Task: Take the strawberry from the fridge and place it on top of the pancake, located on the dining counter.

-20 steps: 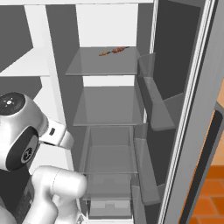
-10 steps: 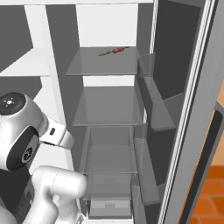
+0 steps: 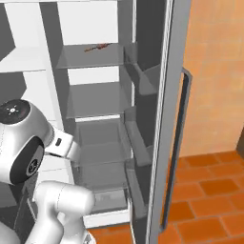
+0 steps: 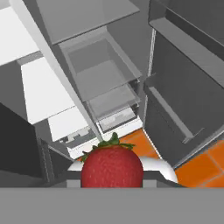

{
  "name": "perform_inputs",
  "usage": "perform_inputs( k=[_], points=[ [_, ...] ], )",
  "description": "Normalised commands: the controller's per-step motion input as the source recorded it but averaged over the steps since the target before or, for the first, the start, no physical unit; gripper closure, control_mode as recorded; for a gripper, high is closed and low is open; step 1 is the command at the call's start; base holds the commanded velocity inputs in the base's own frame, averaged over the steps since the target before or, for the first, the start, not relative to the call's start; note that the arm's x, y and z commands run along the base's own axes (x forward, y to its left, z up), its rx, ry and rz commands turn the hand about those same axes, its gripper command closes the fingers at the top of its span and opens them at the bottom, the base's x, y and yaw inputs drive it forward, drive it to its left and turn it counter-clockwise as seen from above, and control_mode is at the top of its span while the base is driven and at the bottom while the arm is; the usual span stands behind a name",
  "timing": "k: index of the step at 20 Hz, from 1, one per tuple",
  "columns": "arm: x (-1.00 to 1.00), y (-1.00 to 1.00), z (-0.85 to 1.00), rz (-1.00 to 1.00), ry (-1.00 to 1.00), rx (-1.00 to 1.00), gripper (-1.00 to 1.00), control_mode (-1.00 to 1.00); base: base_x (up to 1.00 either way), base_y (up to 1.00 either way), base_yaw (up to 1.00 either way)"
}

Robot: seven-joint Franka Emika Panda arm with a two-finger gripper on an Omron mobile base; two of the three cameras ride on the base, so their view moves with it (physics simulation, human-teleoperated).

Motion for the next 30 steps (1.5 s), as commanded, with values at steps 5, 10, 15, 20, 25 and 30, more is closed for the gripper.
perform_inputs(
  k=[5,10,15,20,25,30],
  points=[
    [0.0,0.0,0.0,0.0,0.0,0.0,1.0,1.0,-0.51,-0.03,-0.83],
    [0.0,0.0,0.0,0.0,0.0,0.0,1.0,1.0,-0.18,0.0,-0.9],
    [0.0,0.0,0.0,0.0,0.0,0.0,1.0,1.0,-0.02,-0.26,-0.86],
    [0.0,0.0,0.0,0.0,0.0,0.0,1.0,1.0,0.03,-0.9,-0.75],
    [0.0,0.0,0.0,0.0,0.0,0.0,1.0,1.0,0.53,-0.75,-0.51],
    [0.0,0.0,0.0,0.0,0.0,0.0,1.0,1.0,0.66,0.17,-0.09]
  ],
)
